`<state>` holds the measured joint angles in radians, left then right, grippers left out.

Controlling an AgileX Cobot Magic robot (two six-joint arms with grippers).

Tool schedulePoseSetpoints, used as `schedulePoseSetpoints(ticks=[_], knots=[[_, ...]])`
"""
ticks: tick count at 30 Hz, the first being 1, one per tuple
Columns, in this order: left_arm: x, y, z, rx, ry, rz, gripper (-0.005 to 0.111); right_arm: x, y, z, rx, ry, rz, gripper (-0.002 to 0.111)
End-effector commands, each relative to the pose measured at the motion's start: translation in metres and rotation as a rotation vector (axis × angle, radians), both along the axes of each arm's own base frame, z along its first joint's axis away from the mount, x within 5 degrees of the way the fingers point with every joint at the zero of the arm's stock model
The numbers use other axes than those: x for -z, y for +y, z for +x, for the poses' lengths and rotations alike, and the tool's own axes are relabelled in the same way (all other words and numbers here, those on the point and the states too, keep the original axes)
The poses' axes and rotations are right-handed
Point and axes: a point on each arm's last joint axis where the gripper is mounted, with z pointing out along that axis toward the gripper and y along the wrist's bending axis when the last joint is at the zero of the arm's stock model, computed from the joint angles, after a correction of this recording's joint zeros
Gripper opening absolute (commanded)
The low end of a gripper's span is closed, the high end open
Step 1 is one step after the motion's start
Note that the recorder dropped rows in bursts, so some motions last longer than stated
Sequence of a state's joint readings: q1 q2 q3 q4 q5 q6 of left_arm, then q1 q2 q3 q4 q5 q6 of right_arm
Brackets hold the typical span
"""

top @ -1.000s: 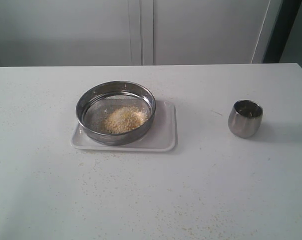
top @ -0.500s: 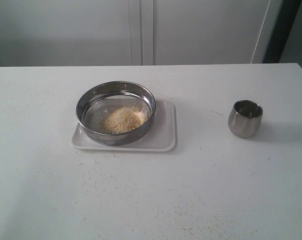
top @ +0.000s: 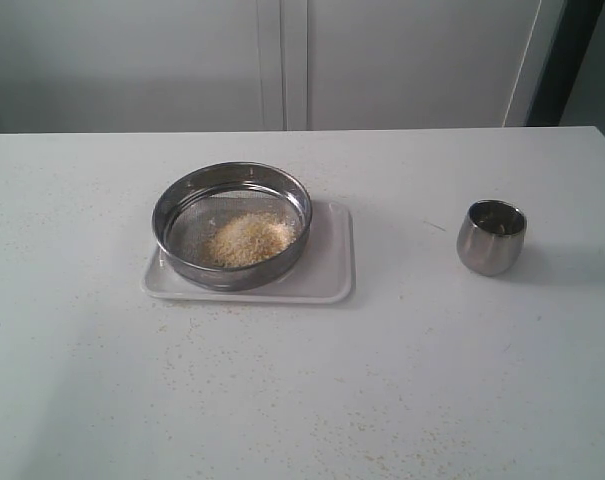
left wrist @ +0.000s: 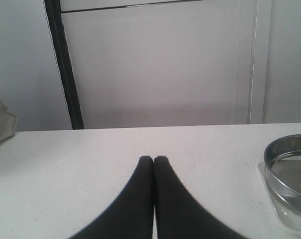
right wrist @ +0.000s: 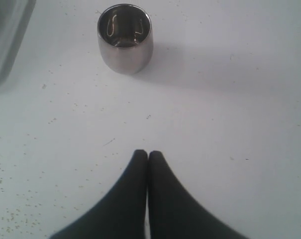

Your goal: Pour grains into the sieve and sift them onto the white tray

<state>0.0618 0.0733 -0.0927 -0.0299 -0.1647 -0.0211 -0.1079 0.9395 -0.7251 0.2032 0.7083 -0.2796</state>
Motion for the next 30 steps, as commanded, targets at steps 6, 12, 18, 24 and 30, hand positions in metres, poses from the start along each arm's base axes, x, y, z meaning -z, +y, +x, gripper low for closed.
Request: schedulePoseSetpoints(ticks=[6, 12, 18, 24, 30], knots=[[-0.048, 0.001, 0.036, 0.011, 0.15, -0.006, 0.0, 0.0, 0.0, -0.001, -0.002, -0.006, -0.004, 0.0], [-0.054, 0.001, 0.065, 0.03, 0.402, -0.019, 0.0, 0.0, 0.0, -0.001, -0.001, -0.006, -0.003, 0.0], [-0.066, 0.001, 0.085, 0.045, 0.552, -0.026, 0.0, 0.0, 0.0, -0.001, -0.001, -0.006, -0.003, 0.0], [-0.072, 0.002, 0.107, 0.052, 0.645, -0.032, 0.0, 0.0, 0.0, -0.001, -0.001, -0.006, -0.003, 0.0], [-0.072, 0.002, 0.131, 0.061, 0.768, -0.04, 0.0, 0.0, 0.0, -0.001, -0.001, -0.006, -0.003, 0.0]])
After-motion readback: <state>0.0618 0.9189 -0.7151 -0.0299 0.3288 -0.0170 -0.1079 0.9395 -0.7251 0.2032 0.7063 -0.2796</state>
